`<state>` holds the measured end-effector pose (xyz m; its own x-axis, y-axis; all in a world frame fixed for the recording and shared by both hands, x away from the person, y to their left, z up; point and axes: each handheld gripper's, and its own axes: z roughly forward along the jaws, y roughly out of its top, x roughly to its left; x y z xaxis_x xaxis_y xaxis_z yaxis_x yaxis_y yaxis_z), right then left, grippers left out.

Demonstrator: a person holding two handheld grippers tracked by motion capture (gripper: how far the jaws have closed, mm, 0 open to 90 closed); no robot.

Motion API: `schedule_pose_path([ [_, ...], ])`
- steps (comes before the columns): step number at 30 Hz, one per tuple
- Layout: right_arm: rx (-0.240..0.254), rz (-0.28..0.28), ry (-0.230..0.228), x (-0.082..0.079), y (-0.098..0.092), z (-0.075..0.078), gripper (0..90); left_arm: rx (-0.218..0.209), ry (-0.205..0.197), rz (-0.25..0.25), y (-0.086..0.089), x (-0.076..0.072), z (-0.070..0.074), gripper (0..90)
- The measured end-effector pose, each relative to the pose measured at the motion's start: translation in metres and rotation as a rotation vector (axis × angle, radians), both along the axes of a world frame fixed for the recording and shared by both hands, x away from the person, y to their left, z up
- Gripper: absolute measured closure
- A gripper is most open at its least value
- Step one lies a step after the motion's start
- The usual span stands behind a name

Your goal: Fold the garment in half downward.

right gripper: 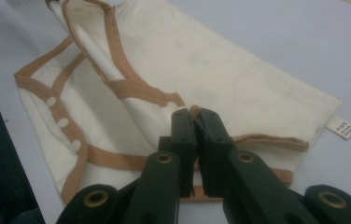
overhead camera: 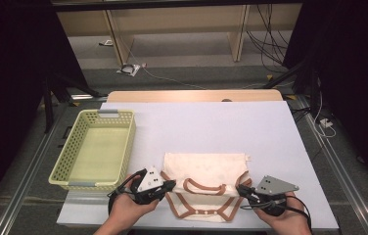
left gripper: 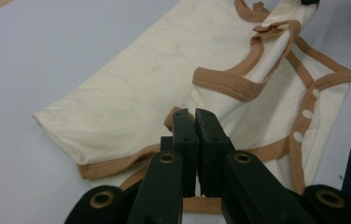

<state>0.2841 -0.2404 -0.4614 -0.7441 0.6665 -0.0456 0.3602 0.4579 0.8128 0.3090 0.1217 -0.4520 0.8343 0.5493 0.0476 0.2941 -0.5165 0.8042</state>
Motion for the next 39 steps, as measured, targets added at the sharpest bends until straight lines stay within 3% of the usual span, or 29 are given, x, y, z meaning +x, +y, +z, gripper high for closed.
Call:
schedule_pose_path([
  [11, -0.022, 0.012, 0.044, 0.001, 0.002, -0.007, 86.0, 0.027, 0.035, -0.021, -0.002, 0.001, -0.008, 87.2],
  [28, -0.067, 0.057, 0.134, -0.001, 0.007, -0.018, 85.2, 0.113, 0.117, -0.072, -0.003, 0.003, -0.022, 84.4],
  [39, -0.075, 0.076, 0.163, -0.004, 0.009, -0.020, 84.4, 0.104, 0.141, -0.087, -0.002, -0.002, -0.026, 80.8],
])
